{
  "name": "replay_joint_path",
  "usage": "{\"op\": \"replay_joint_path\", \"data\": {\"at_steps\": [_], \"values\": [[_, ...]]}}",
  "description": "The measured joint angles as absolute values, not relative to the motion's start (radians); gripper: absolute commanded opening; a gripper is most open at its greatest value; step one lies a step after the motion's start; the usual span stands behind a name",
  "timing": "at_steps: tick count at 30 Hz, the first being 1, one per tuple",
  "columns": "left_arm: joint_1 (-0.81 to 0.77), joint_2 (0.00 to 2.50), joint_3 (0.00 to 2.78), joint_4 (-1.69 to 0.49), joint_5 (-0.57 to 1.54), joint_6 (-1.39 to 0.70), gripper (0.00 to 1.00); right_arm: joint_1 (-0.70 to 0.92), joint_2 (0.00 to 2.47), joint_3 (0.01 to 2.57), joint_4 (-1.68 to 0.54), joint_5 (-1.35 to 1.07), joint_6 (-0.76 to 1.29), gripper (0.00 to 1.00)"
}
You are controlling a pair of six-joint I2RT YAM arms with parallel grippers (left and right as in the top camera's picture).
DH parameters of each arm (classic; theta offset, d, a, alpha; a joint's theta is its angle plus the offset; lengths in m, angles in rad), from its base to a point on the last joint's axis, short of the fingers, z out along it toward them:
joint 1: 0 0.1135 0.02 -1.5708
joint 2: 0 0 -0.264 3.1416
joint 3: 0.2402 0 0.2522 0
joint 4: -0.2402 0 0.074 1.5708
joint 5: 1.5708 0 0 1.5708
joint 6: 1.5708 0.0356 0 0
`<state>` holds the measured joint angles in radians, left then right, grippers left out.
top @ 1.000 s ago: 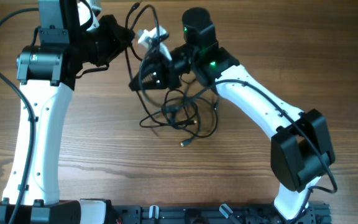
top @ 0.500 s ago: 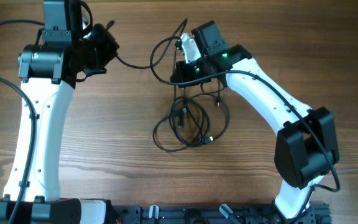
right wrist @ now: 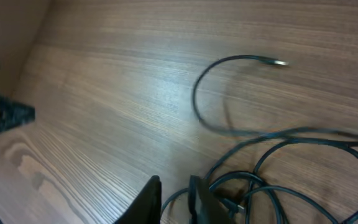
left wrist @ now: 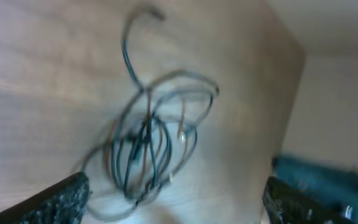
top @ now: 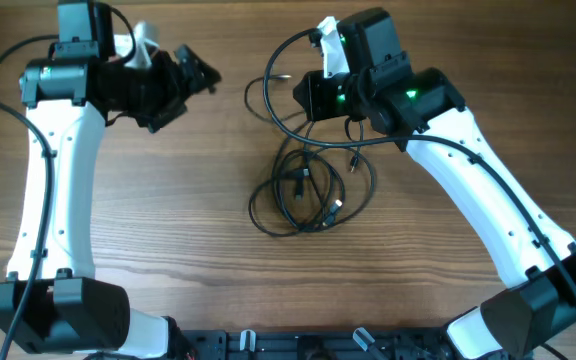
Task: Untangle cables
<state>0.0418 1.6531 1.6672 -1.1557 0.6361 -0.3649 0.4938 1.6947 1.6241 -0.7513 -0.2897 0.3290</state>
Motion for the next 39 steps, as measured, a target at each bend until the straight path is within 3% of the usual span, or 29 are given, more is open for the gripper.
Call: {"op": "replay_joint_path", "data": {"at_steps": [3, 4, 7, 14, 17, 25, 39], "values": [[0.038, 1.654, 1.665, -1.245, 0.664, -0.271, 0.8, 0.491, 1.695, 1.624, -0.793, -0.286, 0.34, 0.42], [0.03, 1.653, 1.652, -1.266, 0.664, -0.244, 0.75, 0.481, 1.695, 1.624, -0.808, -0.286, 0.34, 0.43], [-0.027, 1.654, 1.561, -1.237, 0.652, -0.226, 0.72, 0.415, 1.695, 1.624, -0.842, -0.292, 0.343, 0.43], [-0.156, 1.671, 1.151, -0.712, 0.473, -0.459, 0.61, 0.318, 1.695, 1.624, -0.895, -0.299, 0.334, 0.46], [-0.22, 1.691, 1.111, -0.606, 0.385, -0.466, 0.58, 0.318, 1.695, 1.624, -0.897, -0.299, 0.334, 0.47], [-0.313, 1.875, 1.108, -0.532, 0.22, -0.423, 0.55, 0.318, 1.695, 1.624, -0.914, -0.299, 0.308, 0.47], [-0.39, 1.893, 1.117, -0.484, 0.138, -0.263, 0.5, 0.318, 1.695, 1.624, -0.92, -0.299, 0.308, 0.5]]}}
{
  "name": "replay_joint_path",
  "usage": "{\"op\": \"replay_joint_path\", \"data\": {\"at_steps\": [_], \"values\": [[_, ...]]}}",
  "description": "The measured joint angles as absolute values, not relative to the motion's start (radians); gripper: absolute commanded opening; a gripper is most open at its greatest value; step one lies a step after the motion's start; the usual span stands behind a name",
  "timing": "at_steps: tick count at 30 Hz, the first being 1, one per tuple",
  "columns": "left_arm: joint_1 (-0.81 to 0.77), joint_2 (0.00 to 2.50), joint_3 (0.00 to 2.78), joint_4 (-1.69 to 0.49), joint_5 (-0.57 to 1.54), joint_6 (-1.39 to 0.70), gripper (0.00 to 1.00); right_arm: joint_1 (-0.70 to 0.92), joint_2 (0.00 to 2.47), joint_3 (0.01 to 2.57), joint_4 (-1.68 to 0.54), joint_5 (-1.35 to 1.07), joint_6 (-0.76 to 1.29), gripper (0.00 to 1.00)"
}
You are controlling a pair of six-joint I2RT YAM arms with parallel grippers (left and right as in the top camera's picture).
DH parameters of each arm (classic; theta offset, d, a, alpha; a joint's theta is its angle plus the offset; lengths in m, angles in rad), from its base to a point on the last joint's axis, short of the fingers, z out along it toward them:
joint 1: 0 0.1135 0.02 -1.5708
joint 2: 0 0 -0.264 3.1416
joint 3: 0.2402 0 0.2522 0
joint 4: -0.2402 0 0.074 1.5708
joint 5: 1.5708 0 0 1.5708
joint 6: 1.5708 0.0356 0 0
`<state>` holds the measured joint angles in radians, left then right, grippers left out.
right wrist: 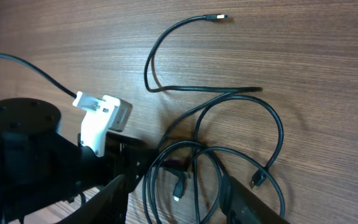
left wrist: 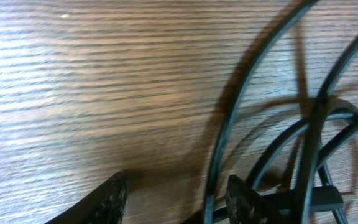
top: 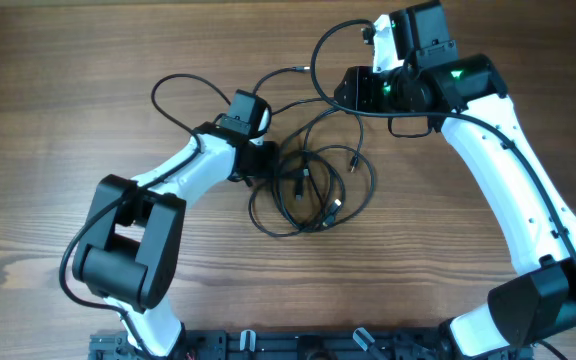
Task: Untangle cables
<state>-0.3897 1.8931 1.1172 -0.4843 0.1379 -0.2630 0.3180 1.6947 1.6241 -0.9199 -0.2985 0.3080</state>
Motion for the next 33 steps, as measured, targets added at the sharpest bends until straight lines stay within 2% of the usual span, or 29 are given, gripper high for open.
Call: {"op": "replay_joint_path", "data": {"at_steps": [7, 12, 14, 15, 21, 25, 30, 33], "values": [[-0.448, 1.908, 1.129, -0.477, 0.019, -0.267, 0.29, 0.318, 1.695, 1.624, -0.928, -0.298, 0.308, 0.5], [-0.459, 1.911, 1.129, -0.477, -0.03, -0.291, 0.27, 0.318, 1.695, 1.624, -0.936, -0.298, 0.308, 0.5], [-0.463, 1.911, 1.129, -0.479, -0.035, -0.299, 0.09, 0.318, 1.695, 1.624, -0.936, -0.299, 0.308, 0.5], [-0.463, 1.911, 1.129, -0.483, -0.035, -0.3, 0.04, 0.318, 1.695, 1.624, -0.936, -0.299, 0.308, 0.5], [-0.45, 1.91, 1.143, -0.539, -0.01, -0.347, 0.04, 0.318, 1.695, 1.624, -0.947, -0.299, 0.308, 0.5], [-0.364, 1.859, 1.168, -0.632, 0.091, -0.381, 0.04, 0.318, 1.695, 1.624, -0.958, -0.355, 0.258, 0.5], [-0.26, 1.554, 1.32, -0.612, 0.27, -0.438, 0.04, 0.318, 1.695, 1.624, -0.958, -0.46, 0.21, 0.5], [-0.255, 1.386, 1.361, -0.563, 0.315, -0.484, 0.04, 0.318, 1.695, 1.624, -0.957, -0.517, 0.204, 0.5]]}}
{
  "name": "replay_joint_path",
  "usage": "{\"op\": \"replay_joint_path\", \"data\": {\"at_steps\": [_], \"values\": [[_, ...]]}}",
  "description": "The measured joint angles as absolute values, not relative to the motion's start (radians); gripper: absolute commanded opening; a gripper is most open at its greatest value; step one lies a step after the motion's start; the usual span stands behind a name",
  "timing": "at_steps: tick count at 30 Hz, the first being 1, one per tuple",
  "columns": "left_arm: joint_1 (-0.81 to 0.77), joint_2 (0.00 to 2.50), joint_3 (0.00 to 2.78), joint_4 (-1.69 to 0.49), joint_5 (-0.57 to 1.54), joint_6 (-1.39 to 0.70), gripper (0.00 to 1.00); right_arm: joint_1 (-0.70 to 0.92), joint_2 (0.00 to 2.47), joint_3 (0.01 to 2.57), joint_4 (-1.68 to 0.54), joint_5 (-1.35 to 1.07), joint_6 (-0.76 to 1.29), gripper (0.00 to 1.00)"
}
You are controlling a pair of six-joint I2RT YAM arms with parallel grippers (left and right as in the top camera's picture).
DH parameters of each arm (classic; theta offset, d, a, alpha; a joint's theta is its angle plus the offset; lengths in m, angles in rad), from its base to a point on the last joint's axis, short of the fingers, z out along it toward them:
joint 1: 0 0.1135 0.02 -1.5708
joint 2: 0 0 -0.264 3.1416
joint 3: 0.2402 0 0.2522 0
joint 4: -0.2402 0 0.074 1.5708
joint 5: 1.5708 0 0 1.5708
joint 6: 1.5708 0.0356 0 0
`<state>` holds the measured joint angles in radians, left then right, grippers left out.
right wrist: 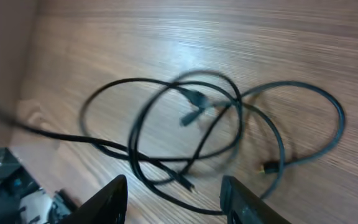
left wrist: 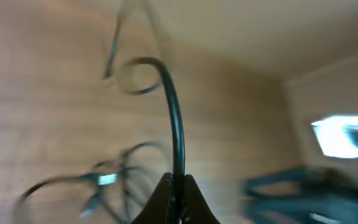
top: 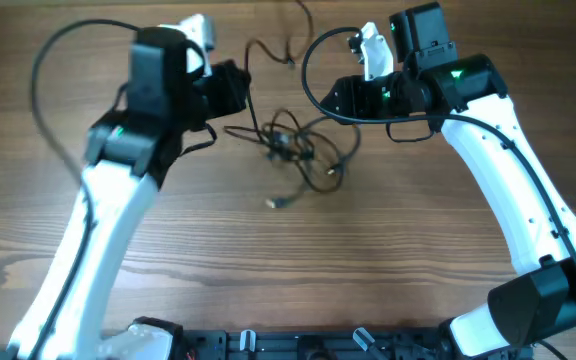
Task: Untangle cables
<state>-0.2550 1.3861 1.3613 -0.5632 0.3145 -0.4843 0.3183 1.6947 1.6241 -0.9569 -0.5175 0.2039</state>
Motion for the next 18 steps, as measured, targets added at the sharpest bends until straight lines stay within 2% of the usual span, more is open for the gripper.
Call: {"op": "replay_joint_path", "data": {"at_steps": [4, 10, 15, 18], "values": [[-0.255, 1.27, 1.364, -0.5, 0.336, -0.569, 0.04, 0.323, 1.695, 1.624, -0.957, -0.615, 0.139, 0.5], [-0.255, 1.249, 1.363, -0.385, 0.343, -0.784, 0.04, 0.34, 1.695, 1.624, -0.951, -0.759, -0.014, 0.51], [-0.255, 1.249, 1.363, -0.364, 0.343, -0.922, 0.04, 0.394, 1.695, 1.624, -0.953, -0.696, -0.058, 0.56], [-0.255, 1.249, 1.363, -0.343, 0.343, -1.0, 0.04, 0.412, 1.695, 1.624, -0.924, -0.63, 0.031, 0.56]]}}
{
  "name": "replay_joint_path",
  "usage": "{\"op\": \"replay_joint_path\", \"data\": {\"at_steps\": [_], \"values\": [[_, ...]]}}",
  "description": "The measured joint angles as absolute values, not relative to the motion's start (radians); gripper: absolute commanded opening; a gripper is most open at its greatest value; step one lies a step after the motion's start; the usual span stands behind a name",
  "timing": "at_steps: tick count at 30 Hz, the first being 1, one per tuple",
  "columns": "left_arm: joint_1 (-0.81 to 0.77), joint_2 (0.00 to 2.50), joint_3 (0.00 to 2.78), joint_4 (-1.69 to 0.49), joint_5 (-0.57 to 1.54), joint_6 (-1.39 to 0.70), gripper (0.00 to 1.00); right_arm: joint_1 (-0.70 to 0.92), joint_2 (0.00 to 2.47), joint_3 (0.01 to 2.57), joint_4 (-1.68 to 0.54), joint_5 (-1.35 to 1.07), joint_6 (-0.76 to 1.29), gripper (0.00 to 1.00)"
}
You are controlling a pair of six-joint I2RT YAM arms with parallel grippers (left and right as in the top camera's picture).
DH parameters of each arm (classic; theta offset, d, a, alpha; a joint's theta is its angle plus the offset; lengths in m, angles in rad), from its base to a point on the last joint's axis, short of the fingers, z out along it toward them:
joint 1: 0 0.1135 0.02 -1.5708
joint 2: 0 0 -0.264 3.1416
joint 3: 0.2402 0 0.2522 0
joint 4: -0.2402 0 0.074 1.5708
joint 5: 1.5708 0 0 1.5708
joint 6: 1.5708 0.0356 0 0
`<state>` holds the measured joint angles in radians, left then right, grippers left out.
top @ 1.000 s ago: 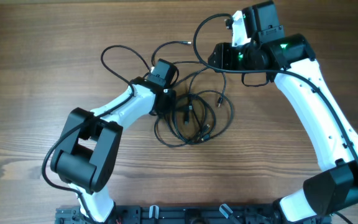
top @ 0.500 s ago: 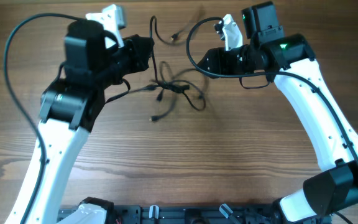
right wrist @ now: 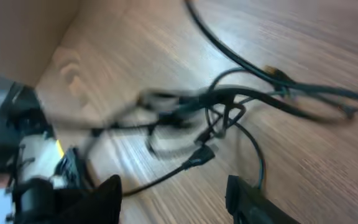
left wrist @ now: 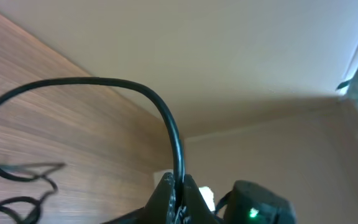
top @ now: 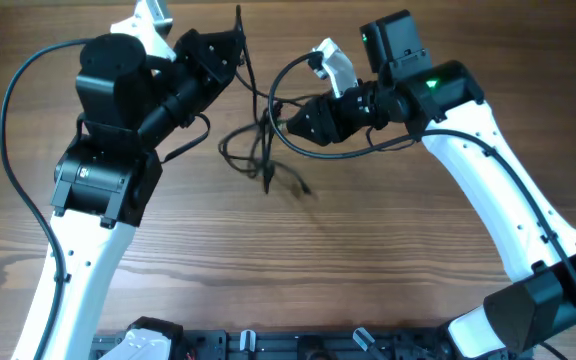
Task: Untangle cables
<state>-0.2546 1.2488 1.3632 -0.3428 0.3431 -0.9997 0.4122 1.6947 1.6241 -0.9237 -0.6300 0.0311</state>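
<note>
A tangle of thin black cables (top: 263, 148) hangs and lies at the table's upper middle, seen blurred in the right wrist view as the cable bundle (right wrist: 185, 106). My left gripper (top: 230, 40) is shut on one black cable (left wrist: 166, 124), raised above the table with the strand arching away from its fingers (left wrist: 178, 196). My right gripper (top: 293, 122) is open just right of the tangle, its fingers (right wrist: 107, 190) spread low over the wood with nothing between them. A cable plug (right wrist: 202, 154) lies ahead of it.
The wooden table (top: 388, 270) spreads below the tangle. Both arms' own black supply cables loop beside them: the left loop (top: 18, 120) and the right loop (top: 288, 70). A beige wall (left wrist: 229, 56) fills the left wrist view.
My left gripper, still shut on the cable, has risen and tilted, pulling the tangle into a tighter bunch further left. My right gripper has moved down and left to the tangle's right side.
Both grippers first hovered at the table's far edge, the cables lying as flat loops in the middle. Then my left gripper was down at the tangle's left side. After that it held one cable lifted, the loops dragged upward. Now the bunch hangs tighter, my right gripper beside it.
</note>
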Motion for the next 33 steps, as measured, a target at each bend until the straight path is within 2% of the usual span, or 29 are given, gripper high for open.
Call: {"op": "replay_joint_path", "data": {"at_steps": [7, 10, 14, 19, 22, 26, 31, 33], "values": [[-0.255, 1.249, 1.363, -0.328, 0.34, -1.138, 0.04, 0.422, 1.695, 1.624, -0.916, -0.488, 0.315, 0.57], [-0.255, 1.249, 1.363, -0.319, 0.339, -1.159, 0.04, 0.438, 1.695, 1.624, -0.911, -0.477, 0.344, 0.57], [-0.255, 1.248, 1.364, -0.37, 0.334, -1.073, 0.04, 0.427, 1.695, 1.624, -0.892, -0.47, 0.338, 0.6], [-0.225, 1.247, 1.366, -0.613, 0.192, -0.989, 0.04, 0.418, 1.696, 1.624, -0.85, -0.408, 0.257, 0.61], [-0.178, 1.266, 1.367, -0.735, 0.072, -0.973, 0.04, 0.432, 1.714, 1.624, -0.843, -0.403, 0.132, 0.62], [-0.085, 1.341, 1.368, -0.804, 0.004, -0.968, 0.04, 0.494, 1.756, 1.624, -0.783, -0.368, -0.001, 0.62], [0.039, 1.461, 1.367, -0.834, 0.014, -0.939, 0.05, 0.58, 1.845, 1.624, -0.724, -0.316, -0.148, 0.63], [0.051, 1.492, 1.367, -0.839, 0.032, -0.91, 0.06, 0.603, 1.892, 1.624, -0.725, -0.311, -0.191, 0.58]]}}
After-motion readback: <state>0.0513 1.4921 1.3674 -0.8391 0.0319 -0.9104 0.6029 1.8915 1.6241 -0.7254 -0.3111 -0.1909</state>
